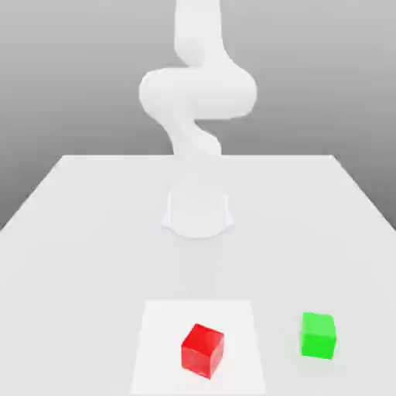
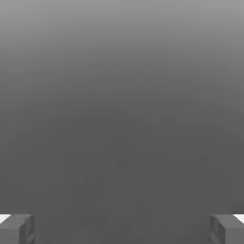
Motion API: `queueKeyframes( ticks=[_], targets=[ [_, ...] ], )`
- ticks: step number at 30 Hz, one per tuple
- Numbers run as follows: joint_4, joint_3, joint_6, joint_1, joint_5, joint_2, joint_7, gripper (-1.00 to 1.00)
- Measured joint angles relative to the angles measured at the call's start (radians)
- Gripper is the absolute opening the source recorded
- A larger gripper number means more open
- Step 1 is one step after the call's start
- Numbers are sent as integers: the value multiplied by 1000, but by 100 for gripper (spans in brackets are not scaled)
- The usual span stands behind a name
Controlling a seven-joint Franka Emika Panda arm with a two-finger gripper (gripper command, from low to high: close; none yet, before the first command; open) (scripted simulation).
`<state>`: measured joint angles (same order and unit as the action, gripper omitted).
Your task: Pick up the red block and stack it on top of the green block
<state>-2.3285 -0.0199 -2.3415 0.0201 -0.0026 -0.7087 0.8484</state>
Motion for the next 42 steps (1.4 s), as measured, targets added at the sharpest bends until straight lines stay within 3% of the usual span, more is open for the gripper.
queueKeyframes(
  ticks=[22, 28, 29, 36, 42],
  targets=[
    [-250, -91, -365, 82, -40, 803, 438, 0],
    [-236, -55, -533, 54, -83, 1021, 491, 0],
    [-233, -50, -550, 50, -88, 1040, 495, -100],
    [-234, -52, -548, 52, -89, 1036, 496, -100],
    [-260, -96, -392, 50, -36, 854, 437, -100]
  ],
)
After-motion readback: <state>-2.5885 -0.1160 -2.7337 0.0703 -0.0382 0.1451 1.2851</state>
